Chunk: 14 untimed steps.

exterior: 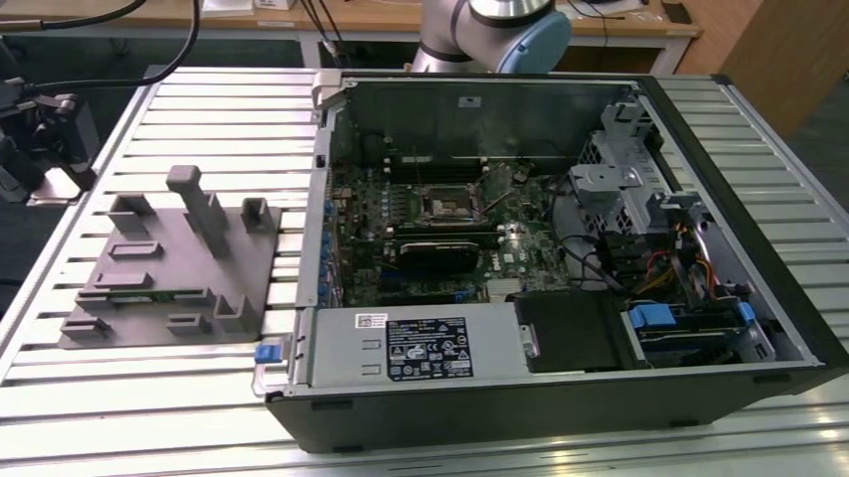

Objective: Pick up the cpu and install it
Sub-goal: 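Pick up the cpu and move it towards the insertion slot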

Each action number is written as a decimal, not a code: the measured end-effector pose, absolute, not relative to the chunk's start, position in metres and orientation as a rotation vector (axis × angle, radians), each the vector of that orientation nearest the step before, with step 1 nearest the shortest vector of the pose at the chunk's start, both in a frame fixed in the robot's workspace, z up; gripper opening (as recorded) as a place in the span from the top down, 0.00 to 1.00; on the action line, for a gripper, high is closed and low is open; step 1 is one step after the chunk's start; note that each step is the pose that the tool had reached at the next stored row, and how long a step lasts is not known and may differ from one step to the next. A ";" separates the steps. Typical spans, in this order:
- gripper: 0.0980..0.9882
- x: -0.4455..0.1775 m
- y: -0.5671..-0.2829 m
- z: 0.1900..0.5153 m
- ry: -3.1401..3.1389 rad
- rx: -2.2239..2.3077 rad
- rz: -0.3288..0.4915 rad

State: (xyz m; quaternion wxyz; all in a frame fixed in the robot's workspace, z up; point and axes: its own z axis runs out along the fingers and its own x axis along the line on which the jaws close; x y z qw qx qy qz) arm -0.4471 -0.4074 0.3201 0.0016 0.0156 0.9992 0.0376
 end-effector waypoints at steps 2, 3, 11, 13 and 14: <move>0.52 -0.447 -0.407 0.321 3.136 0.049 0.118; 0.52 -0.447 -0.407 0.322 3.136 0.049 0.118; 0.52 -0.447 -0.407 0.325 3.136 0.049 0.118; 0.52 -0.447 -0.407 0.327 3.136 0.049 0.118; 0.52 -0.447 -0.407 0.327 3.136 0.049 0.118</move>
